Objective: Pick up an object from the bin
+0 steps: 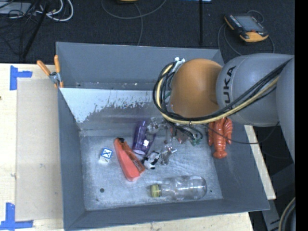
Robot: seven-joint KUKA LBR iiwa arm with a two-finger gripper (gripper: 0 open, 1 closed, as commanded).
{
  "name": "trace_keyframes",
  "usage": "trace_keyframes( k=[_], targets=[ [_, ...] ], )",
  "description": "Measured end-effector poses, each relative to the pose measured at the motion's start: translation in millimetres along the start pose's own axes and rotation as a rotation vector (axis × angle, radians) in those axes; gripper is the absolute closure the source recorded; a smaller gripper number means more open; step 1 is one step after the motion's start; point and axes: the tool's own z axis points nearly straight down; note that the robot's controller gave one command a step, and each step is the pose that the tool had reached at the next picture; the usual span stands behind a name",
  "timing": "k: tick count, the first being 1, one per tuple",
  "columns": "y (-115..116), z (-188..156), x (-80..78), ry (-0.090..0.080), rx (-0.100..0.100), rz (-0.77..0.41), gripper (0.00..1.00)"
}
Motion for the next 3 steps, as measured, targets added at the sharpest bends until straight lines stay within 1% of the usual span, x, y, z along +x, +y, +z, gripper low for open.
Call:
trace_keyframes(
  k=[1, 2, 3],
  targets=[
    [-1, 3, -8.6, 0.002, 0.003, -0.149, 0.0],
    [-3, 4, -5.8, 0.001, 0.003, -0.273, 0.0],
    [-3, 48, -14.9, 0.018, -0.01, -0.415, 1.0]
  ],
)
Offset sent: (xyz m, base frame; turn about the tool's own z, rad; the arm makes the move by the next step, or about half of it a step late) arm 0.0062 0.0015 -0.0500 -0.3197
